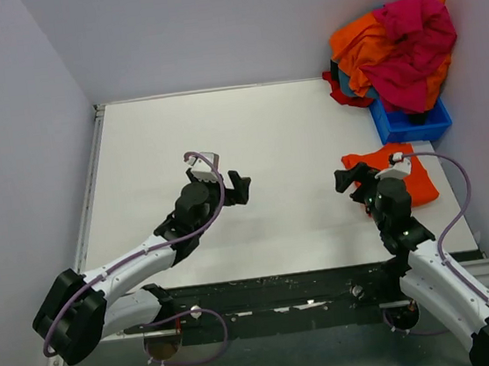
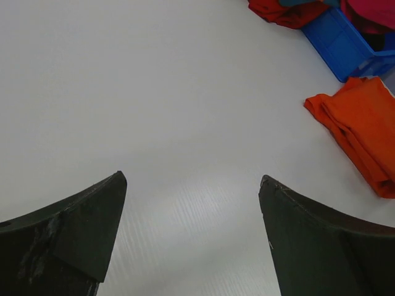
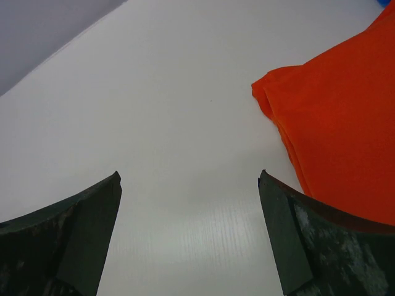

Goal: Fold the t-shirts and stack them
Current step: Grab crumpled tshirt from bin with the right arm

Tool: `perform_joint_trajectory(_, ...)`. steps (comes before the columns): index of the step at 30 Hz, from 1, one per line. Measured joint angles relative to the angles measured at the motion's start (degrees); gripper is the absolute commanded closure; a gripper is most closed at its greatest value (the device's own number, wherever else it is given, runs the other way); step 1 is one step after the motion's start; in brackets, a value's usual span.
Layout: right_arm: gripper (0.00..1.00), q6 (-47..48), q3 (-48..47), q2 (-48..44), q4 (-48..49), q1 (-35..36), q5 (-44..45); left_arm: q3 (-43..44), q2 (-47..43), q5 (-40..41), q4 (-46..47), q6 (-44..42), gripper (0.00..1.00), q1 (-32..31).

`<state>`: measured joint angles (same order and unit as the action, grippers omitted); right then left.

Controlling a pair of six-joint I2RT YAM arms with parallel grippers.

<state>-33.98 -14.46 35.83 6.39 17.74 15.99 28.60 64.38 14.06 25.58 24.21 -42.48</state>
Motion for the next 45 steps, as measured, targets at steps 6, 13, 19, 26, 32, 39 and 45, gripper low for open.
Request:
perform_joint_trajectory(6, 0.00, 0.13, 0.00, -0.44, -0.02, 0.00, 0.00, 0.00, -1.92, -0.02, 0.09, -0.39, 0.01, 0.00)
perform_joint_trajectory(13, 0.01, 0.59, -0.09, -0.59, -0.33, 0.00, 1.18, -0.44, -2.93, -0.72, 1.53, -1.27, 0.01, 0.00)
perform_joint_trajectory(19, 0.00, 0.63, -11.17, 8.48, -7.69, -1.05, 6.84, -2.40, -4.00, -2.01, 3.26, -2.08, 0.01, 0.00)
perform_joint_trajectory(26, 0.00, -0.09, -33.81, 24.57, -10.36, -14.19, 6.80, -2.47, -3.89, -2.91, 3.87, -2.10, 0.01, 0.00)
perform_joint_trajectory(32, 0.00, -0.98, -51.23, 40.92, -13.97, -22.77, 3.85, -2.47, -3.87, -3.32, 3.89, -2.10, 0.01, 0.00)
perform_joint_trajectory(39, 0.00, -2.29, -69.46, 58.77, -15.41, -31.69, -2.38, -2.47, -3.85, -4.28, 3.89, -2.08, 0.01, 0.00)
perform_joint_trajectory(45, 0.00, -3.52, -82.31, 71.82, -15.58, -34.73, -5.29, -2.36, -3.74, -4.76, 3.87, -1.81, 0.01, 0.00)
